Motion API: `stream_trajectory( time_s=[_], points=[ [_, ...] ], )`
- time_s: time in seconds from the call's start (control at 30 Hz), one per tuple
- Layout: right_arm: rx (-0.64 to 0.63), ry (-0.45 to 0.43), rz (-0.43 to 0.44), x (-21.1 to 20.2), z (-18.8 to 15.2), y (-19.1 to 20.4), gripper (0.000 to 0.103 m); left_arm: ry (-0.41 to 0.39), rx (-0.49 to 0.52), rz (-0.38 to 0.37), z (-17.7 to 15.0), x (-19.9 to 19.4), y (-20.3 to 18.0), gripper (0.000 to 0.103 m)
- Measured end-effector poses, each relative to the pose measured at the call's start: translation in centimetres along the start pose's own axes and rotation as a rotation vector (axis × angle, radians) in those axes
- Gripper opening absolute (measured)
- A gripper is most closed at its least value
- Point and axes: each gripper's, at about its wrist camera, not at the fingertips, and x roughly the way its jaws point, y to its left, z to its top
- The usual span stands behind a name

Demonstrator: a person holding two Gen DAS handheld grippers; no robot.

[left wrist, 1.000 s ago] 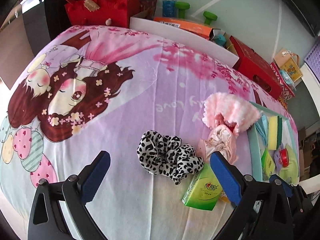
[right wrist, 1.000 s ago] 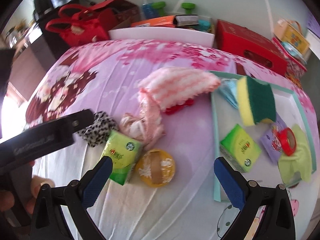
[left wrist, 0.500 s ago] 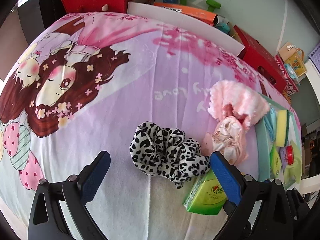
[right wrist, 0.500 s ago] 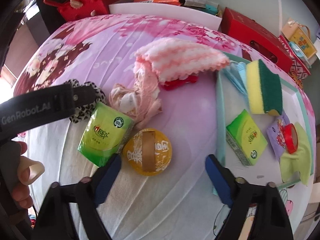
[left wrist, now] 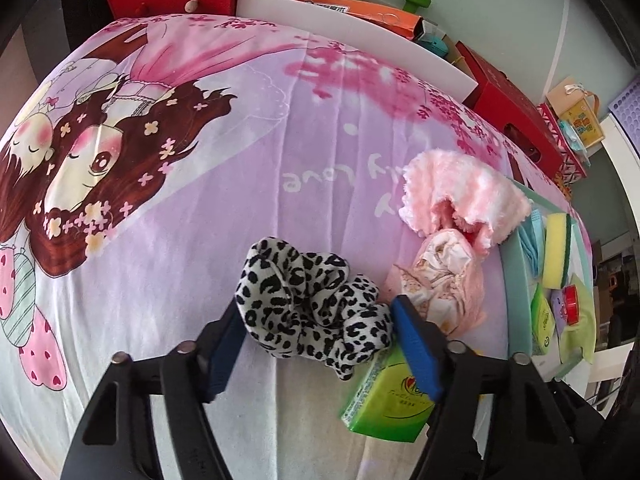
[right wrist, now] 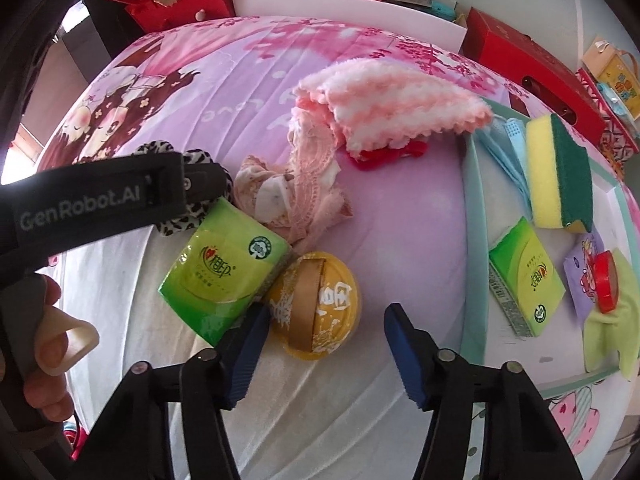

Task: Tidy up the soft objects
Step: 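Grasp the leopard scrunchie with left gripper while right gripper grasps the gold round tin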

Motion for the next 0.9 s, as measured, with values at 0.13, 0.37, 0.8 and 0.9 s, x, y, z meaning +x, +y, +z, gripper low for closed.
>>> stream_trajectory(
  time_s=[0.13,0.37,0.8,0.9],
  points=[
    [-0.002,-0.001,0.028,0.1,0.0,0.2,0.052,0.000,0.015,-0.010,0.0,-0.1,-0.3,0.055],
    [0.011,-0.014,0.072,0.1,-0.2,0.2,0.041,-0.020,0.002,-0.023,0.2,-0.6,-0.1,0.035],
    [0.103,-0.102,0.087,-2.2,-0.3,-2.3,0.040,-0.082,-0.024,-0.024,0.7,-1.9,0.8,0.024],
    [0.115,-0.133,0.085,-3.0,-0.3,-2.6,0.040,-0.107,-0.026,-0.030,0.9,-2.7,0.9,0.024]
  ],
)
